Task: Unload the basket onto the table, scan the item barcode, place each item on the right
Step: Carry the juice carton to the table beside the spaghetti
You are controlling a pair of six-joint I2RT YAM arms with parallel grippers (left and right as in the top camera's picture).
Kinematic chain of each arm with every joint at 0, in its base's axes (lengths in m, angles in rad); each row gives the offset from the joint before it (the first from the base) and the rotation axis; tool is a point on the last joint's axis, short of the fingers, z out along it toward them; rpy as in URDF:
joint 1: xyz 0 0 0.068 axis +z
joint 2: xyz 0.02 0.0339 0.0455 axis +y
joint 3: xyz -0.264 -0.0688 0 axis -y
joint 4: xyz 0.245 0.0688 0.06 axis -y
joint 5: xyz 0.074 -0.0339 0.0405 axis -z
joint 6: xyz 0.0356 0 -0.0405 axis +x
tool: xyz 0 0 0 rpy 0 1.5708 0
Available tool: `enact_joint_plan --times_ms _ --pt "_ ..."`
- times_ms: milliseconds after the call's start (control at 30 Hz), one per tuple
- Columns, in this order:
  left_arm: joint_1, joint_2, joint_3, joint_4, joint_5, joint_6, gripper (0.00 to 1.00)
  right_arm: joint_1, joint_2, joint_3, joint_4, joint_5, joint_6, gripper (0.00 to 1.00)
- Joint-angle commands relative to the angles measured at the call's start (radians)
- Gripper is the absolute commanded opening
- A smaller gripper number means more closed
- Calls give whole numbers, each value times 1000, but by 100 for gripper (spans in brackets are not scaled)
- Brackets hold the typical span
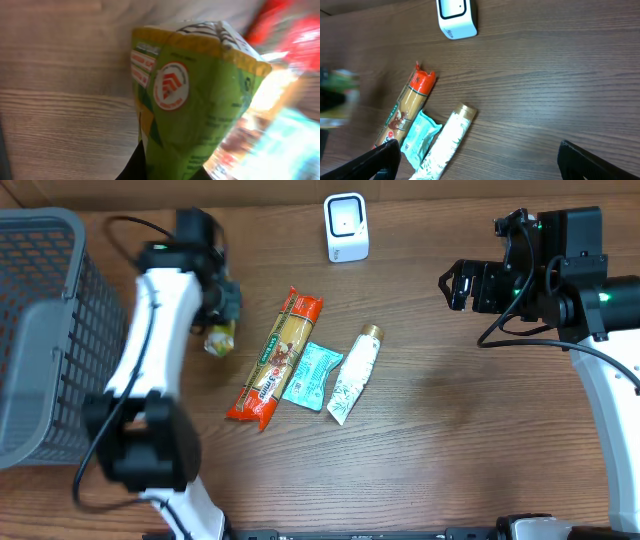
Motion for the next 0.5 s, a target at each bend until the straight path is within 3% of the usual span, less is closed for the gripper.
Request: enact_joint_plan --times_ms 0,300,467 --pt "-35 105 -39 36 -158 -48 4 2 1 -1 8 6 3 100" --pt "-130 307 -42 112 -166 -51 6 2 1 -1 8 6 3 100" --pt "-206 320 -42 109 -67 -51 8 2 1 -1 8 6 3 100"
